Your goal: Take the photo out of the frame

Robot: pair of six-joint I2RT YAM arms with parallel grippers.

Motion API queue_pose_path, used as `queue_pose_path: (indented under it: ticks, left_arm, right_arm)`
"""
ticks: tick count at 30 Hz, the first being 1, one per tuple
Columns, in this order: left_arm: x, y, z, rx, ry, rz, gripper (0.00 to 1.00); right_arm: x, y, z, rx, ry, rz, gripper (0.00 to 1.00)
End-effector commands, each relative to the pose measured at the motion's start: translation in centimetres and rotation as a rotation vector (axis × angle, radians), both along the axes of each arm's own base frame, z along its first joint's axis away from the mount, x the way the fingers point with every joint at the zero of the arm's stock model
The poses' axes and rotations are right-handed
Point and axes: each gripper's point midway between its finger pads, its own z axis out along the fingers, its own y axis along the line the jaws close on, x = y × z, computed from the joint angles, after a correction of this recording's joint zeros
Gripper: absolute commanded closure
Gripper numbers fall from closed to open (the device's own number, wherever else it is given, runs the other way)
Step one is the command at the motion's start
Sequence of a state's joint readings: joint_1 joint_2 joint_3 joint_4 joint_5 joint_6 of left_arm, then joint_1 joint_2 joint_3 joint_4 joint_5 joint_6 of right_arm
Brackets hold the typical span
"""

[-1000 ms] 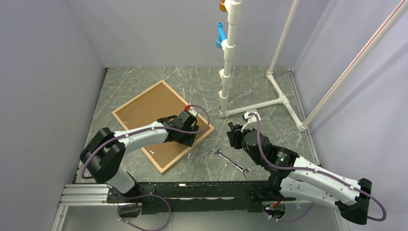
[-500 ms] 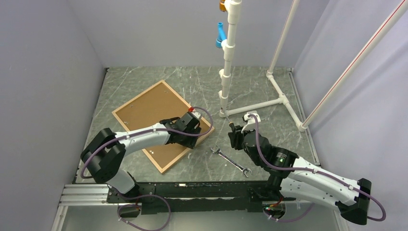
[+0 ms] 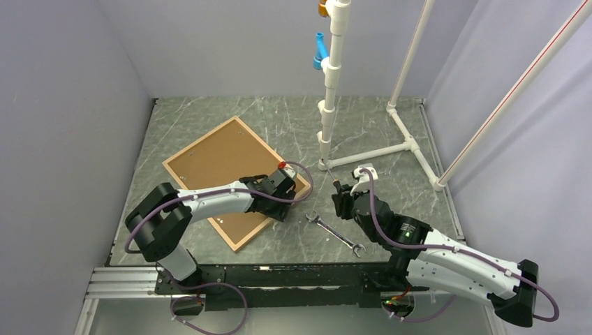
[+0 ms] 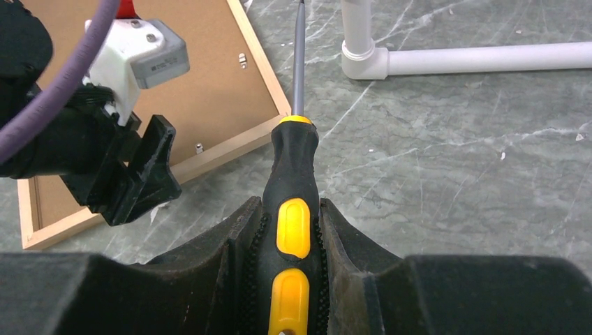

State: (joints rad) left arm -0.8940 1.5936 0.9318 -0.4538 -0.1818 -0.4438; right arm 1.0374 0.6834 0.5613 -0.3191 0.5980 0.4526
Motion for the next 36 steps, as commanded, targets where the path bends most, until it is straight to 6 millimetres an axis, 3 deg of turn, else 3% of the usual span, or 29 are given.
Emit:
queue_pose_path:
  ticks: [1,11,13,16,17,24,36]
  left_arm:
    - [0.4,-0.6,0.2,0.003,-0.021,0.042,0.35]
    - [-0.3,0.1,-3.6,0.072,0.066,0.155,0.5]
    - [-0.2,-0.1,-4.3,0.066,0.079,0.171,0.61]
    - [0.2,-0.5,-4.9,0.049,0.088,0.198,0.94]
    - [0.3,-0.6,-5.0,0.048,0.091,0.21,1.0]
    - [1.5,0.2,-5.4,0.05,0.113,0.381,1.0]
    - [6.8,1.5,-1.1,-0.044,-0.027,0.807,1.0]
  right_arm:
    - [0.4,0.3,2.0,0.056,-0.058,-0.005,1.0]
    - [0.1,0.2,2.2,0.077,-0.065,0.011,1.0]
    - [0.1,0.4,2.1,0.069,-0.064,0.017,1.0]
    - [0.3,0.9,2.8,0.062,-0.054,0.025,1.0]
    - [0.3,1.0,2.9,0.061,-0.052,0.025,1.0]
    - [0.6,0.9,3.9,0.076,-0.037,-0.01,1.0]
    - [0.4,-0.1,4.7,0.079,-0.056,-0.027,1.0]
